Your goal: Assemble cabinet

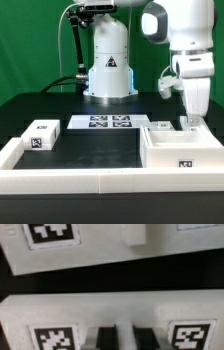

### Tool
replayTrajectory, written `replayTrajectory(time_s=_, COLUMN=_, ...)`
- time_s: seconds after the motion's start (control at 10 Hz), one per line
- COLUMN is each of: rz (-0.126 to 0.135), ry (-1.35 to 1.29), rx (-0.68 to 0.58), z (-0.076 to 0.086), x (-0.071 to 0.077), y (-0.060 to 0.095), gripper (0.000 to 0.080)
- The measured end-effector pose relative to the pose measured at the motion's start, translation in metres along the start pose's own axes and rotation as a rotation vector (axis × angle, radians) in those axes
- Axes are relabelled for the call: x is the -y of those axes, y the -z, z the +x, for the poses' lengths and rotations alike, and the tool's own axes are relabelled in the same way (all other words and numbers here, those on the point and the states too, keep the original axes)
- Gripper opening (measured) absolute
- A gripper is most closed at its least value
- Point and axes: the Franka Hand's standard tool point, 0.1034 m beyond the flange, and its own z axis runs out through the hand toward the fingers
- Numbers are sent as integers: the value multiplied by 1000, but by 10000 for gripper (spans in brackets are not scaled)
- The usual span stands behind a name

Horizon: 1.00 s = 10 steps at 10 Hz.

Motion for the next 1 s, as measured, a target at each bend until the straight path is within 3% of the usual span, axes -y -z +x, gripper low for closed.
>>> replayTrajectory(time_s=0.3, rz=-25, ry=5, rx=14, z=-9, x=-13, y=22, gripper=70)
replayTrajectory(time_s=0.6, rz=-27, ry=-10, rx=10, z=-30, x=-23, y=20, gripper=70)
replayTrajectory(time_s=1.0, rz=-26, ry=-13, rx=9, z=-33, x=-26, y=19, gripper=70)
